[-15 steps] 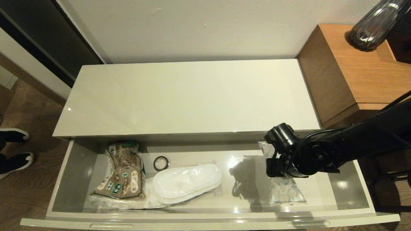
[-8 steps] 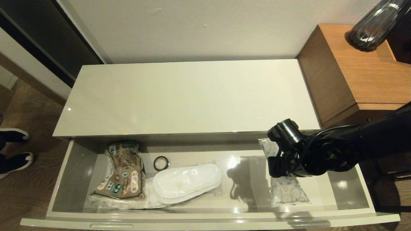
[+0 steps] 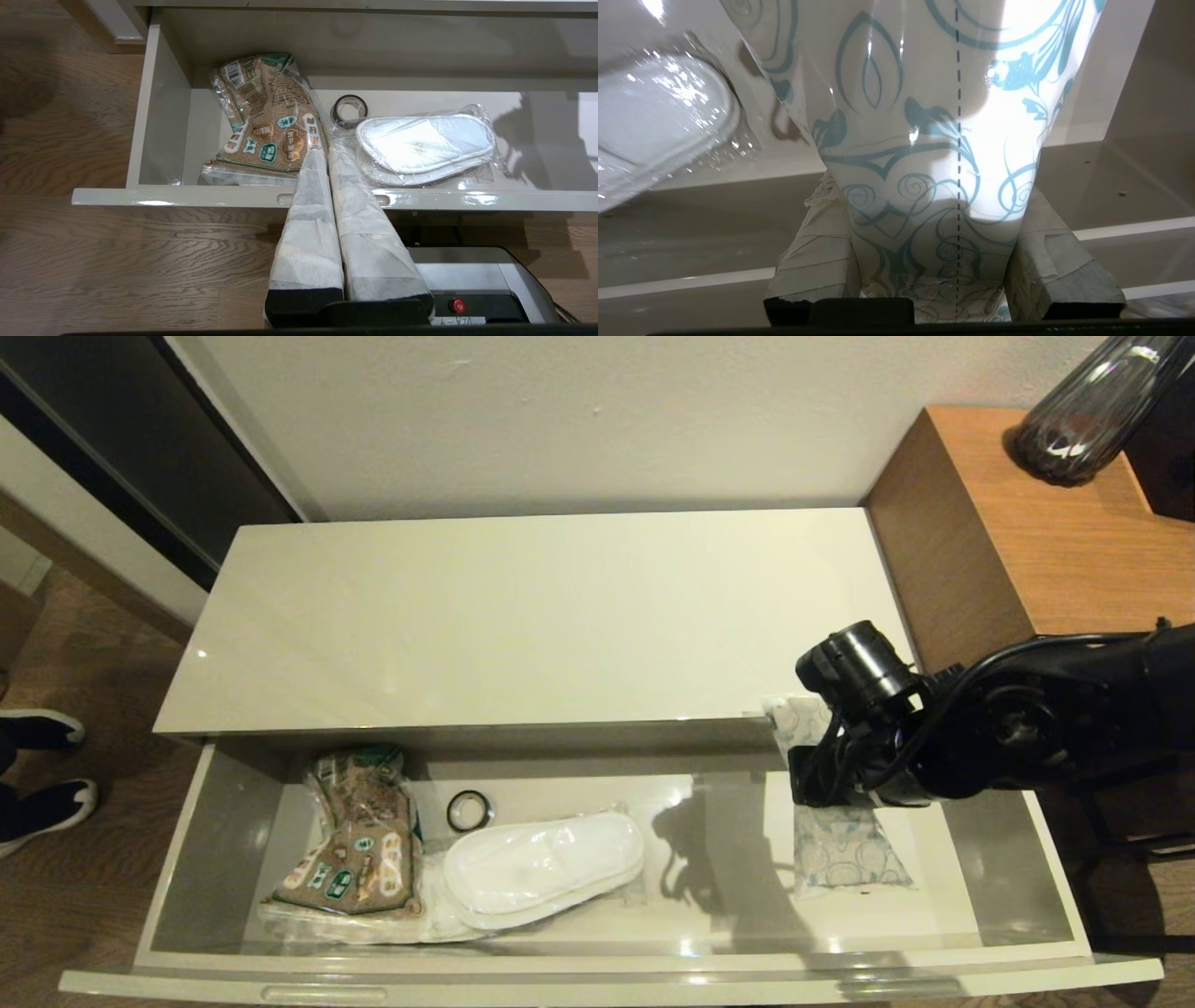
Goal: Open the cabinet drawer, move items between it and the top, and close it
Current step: Place the tissue on the table
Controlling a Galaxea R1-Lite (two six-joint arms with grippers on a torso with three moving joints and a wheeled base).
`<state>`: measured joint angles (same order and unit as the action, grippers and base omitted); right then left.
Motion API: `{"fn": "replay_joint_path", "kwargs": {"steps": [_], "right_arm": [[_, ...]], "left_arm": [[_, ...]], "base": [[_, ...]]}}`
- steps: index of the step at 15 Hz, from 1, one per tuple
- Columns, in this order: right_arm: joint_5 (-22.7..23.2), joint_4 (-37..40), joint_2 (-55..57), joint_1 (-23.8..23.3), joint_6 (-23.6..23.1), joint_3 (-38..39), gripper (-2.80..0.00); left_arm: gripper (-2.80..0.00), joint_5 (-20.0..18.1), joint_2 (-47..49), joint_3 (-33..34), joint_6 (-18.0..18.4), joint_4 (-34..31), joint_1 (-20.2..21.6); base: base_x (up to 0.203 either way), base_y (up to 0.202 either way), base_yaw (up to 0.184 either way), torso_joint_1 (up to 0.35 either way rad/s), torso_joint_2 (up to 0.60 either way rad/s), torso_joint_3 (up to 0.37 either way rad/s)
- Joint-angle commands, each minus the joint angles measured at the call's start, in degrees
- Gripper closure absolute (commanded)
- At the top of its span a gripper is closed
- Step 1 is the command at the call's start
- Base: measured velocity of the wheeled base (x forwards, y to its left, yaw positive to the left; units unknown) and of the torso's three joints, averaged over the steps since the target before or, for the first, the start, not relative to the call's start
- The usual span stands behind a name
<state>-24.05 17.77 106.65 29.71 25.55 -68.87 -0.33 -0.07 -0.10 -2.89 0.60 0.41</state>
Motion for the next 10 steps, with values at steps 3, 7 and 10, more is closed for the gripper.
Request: {"fn": "replay_joint_path", "kwargs": {"steps": [3, 7, 10], "right_arm": [[-0.12, 6.05, 0.20, -1.86, -2.08, -12.34, 0.00], [0.03, 10.88, 5.34, -5.84, -6.98, -26.26, 0.00], [0.44, 16.19, 11.82, -8.43, -8.81, -39.64, 0.00]], "left_arm": [[0.00, -0.02, 0.07, 0.01, -0.10, 0.02, 0.02], [0.00, -0.02, 0.07, 0.01, -0.03, 0.02, 0.02], [0.00, -0.02, 0.07, 0.01, -0.01, 0.02, 0.02]], "base": [[0.000, 0.000, 0.000, 0.000, 0.00, 0.000], [0.000, 0.000, 0.000, 0.000, 0.00, 0.000], [0.000, 0.000, 0.000, 0.000, 0.00, 0.000]]}}
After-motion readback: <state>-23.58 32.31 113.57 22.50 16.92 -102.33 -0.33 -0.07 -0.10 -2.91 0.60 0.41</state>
